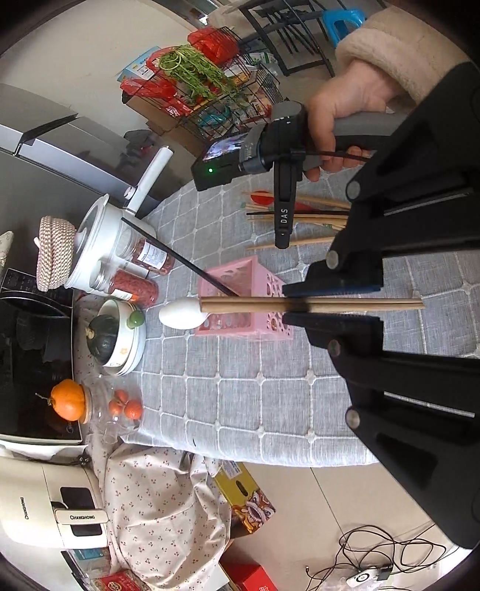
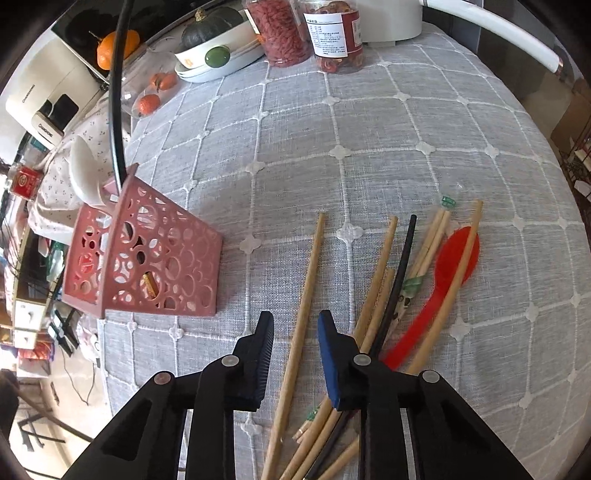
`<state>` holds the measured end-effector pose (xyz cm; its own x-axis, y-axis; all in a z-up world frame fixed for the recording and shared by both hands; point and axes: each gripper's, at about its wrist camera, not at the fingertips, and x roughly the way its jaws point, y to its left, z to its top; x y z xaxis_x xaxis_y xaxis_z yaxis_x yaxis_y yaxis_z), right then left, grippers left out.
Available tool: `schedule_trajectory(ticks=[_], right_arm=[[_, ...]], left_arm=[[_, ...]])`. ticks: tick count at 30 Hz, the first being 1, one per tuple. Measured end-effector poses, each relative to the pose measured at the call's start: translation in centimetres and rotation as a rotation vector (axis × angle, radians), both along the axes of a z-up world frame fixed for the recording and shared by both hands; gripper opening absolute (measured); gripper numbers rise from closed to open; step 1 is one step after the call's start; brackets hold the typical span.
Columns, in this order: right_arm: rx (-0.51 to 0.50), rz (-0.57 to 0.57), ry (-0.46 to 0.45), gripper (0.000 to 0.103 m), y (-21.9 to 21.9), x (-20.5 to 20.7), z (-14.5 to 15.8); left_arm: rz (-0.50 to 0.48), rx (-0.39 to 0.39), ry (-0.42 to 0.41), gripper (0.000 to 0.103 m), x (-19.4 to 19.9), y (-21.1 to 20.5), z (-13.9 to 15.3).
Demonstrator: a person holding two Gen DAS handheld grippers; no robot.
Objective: Organize utensils
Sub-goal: 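Lift the wooden chopstick with the left gripper while the right gripper grasps another wooden chopstick, then place the wooden chopstick in the pink basket with the left gripper while the right carries its chopstick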
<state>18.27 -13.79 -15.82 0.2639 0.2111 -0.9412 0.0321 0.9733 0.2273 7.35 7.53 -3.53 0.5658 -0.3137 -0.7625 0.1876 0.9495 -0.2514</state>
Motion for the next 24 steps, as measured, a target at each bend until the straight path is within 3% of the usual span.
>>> schedule_trajectory(ticks=[12, 16, 24], right_arm=[[-0.089, 0.031, -0.017, 0.009, 2.2, 1.4, -1.5], [-0.031, 0.008, -0.012, 0.008, 1.5, 0.7, -1.3], [0.063, -0.010, -0.165, 0.007, -0.4, -2.9, 4.6]], left_arm=[[0.015, 0.008, -0.010, 0.009, -0.1, 0.6, 0.0], [0.038, 0.015, -0.054, 0.009, -0.5, 0.9, 0.8], [0.093, -0.011, -0.146, 0.005, -1.0, 1.9, 2.9]])
